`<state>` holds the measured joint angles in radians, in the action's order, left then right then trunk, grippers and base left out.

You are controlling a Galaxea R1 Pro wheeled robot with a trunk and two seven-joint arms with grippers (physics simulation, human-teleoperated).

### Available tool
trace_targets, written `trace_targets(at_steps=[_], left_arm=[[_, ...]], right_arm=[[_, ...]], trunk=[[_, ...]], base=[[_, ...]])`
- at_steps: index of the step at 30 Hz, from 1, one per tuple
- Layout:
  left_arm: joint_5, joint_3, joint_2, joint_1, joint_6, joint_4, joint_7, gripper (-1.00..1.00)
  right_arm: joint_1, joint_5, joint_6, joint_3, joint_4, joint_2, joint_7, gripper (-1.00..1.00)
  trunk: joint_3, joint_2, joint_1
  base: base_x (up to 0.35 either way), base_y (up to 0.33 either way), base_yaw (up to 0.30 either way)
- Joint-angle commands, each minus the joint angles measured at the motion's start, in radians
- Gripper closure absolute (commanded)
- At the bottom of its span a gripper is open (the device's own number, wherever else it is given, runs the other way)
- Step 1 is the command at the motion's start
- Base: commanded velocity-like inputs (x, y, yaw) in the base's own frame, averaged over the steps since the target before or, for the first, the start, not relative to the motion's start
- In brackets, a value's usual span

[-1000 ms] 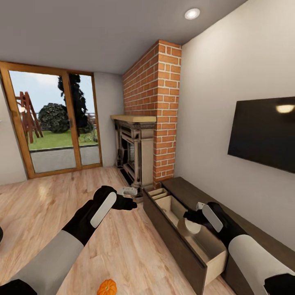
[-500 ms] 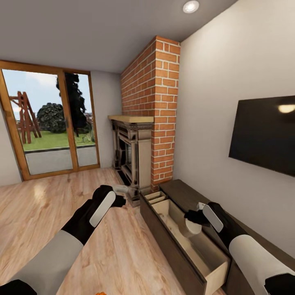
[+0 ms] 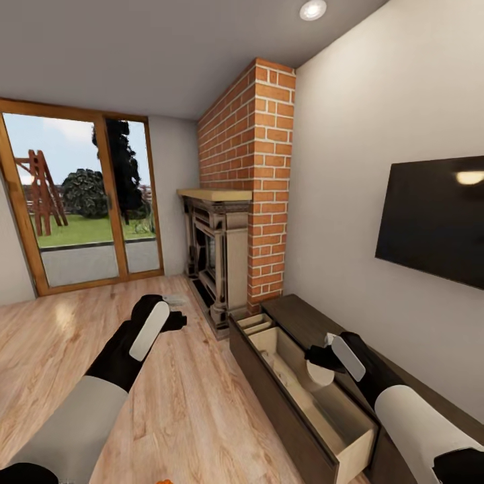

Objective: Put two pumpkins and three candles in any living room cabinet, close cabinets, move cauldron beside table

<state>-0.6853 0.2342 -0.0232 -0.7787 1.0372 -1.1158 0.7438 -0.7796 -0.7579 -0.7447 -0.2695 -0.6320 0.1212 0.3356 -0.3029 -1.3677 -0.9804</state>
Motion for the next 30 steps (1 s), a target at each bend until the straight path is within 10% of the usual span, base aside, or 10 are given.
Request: trace_targets(at_steps=[1, 15, 30], left_arm=[[-0.014, 0.0, -0.001, -0.001, 0.003, -0.001, 0.01, -1.0], [-0.118, -0.012, -0.01, -0.001, 0.007, 0.004, -0.049, -1.0], [-0.128, -0.013, -0.018, -0.001, 0.007, 0.006, -0.074, -1.0]], right_arm=[[-0.001, -0.011, -0.001, -0.007, -0.002, 0.001, 0.009, 1.0], [0.0, -0.009, 0.001, -0.008, 0.004, 0.008, 0.013, 1.0], [0.0, -0.014, 0.01, -0.003, 0.03, 0.002, 0.075, 1.0]], trunk=[[-0.005, -0.008, -0.004], [-0.048, -0.106, -0.058], [-0.095, -0.211, -0.115]], base=[[0.0, 0.0, 0.0], [0.0, 0.0, 0.0], [0.0, 0.0, 0.0]])
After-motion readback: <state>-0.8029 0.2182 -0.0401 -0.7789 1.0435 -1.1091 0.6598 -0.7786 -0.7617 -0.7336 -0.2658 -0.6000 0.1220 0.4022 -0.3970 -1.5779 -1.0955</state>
